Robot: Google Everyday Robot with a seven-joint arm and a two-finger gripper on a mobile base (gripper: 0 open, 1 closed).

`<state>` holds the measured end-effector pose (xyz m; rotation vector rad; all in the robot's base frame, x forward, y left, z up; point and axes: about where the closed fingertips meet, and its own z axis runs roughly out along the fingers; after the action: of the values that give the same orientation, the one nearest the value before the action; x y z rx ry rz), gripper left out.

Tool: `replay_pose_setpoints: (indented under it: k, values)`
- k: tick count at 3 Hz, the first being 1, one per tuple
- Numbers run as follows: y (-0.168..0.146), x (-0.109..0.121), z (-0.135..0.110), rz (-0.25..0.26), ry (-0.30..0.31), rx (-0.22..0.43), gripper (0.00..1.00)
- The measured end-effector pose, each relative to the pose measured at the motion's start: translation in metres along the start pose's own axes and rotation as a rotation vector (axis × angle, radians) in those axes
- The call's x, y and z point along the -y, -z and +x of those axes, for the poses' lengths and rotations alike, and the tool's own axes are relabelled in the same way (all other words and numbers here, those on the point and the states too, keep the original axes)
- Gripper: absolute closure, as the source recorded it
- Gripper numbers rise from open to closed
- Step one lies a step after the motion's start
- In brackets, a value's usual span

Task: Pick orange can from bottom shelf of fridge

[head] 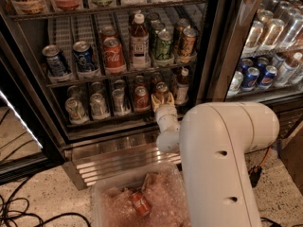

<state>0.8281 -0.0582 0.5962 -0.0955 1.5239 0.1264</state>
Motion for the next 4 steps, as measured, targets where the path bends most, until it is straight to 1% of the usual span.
replay_pose_setpoints:
  k: [1,2,3,4]
  values:
    - [0.0,-0.002,-0.003,-0.008,0.014,0.01,1.0]
    - [0.003,-0.006,-0.007,-0.032,0.028,0.02,1.0]
    - [0.012,-0.008,-0.024,-0.063,0.04,0.059,1.0]
    - [0.025,-0.009,-0.036,-0.093,0.068,0.085,1.0]
